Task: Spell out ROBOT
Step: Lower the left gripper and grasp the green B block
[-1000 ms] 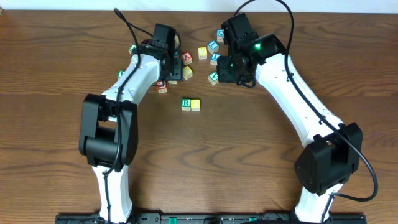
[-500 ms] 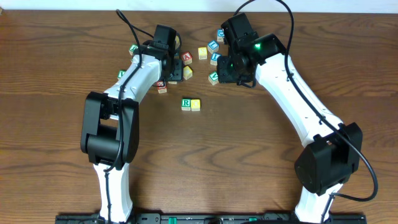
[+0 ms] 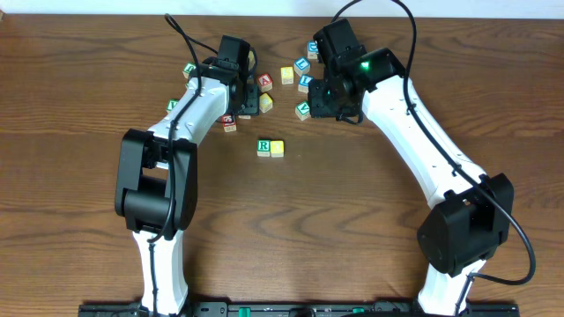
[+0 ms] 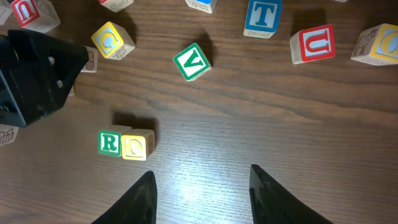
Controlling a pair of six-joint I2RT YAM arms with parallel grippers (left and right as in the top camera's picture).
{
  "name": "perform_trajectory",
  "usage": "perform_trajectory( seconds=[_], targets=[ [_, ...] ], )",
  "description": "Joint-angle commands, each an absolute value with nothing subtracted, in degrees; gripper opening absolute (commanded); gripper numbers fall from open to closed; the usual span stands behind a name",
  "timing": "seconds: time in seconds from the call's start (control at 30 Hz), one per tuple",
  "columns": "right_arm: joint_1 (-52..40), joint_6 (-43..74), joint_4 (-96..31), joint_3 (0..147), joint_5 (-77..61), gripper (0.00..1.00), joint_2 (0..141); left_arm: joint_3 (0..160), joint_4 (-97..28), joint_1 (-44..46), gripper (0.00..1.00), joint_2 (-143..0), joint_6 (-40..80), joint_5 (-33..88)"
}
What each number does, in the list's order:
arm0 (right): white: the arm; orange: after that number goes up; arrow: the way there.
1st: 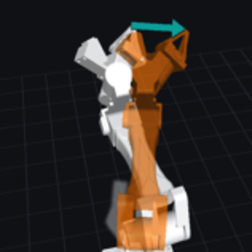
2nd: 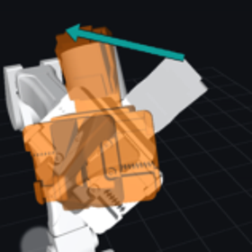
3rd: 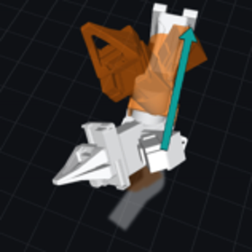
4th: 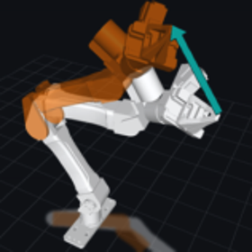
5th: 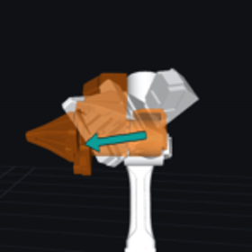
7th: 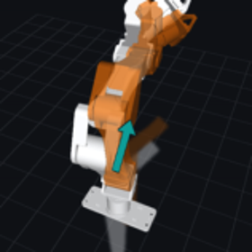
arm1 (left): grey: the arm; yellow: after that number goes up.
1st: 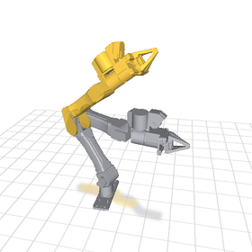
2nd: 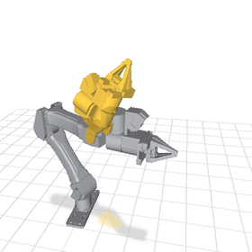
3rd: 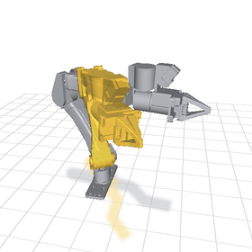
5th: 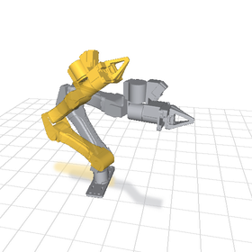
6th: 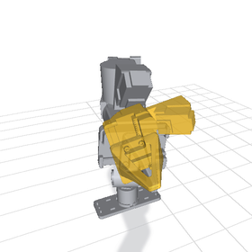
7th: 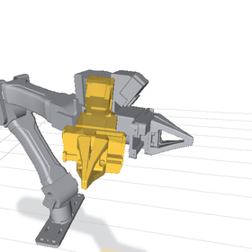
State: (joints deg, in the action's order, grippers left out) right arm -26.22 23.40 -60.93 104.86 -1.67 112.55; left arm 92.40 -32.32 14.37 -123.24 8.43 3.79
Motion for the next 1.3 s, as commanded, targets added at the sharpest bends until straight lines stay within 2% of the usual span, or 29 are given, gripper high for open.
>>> perform_trajectory(
  seconds=[0.0,1.27],
  targets=[
    [-26.3,22.6,-61.2,106.0,-0.9,0.43,112.8,92.1,-32.2,14.6,0.53,-124.3,7.8,3.9],
    [-26.3,22.6,-62.0,106.0,-0.3,0.45,112.8,91.1,-30.4,15.6,0.52,-124.4,8.0,1.9]
  ],
)
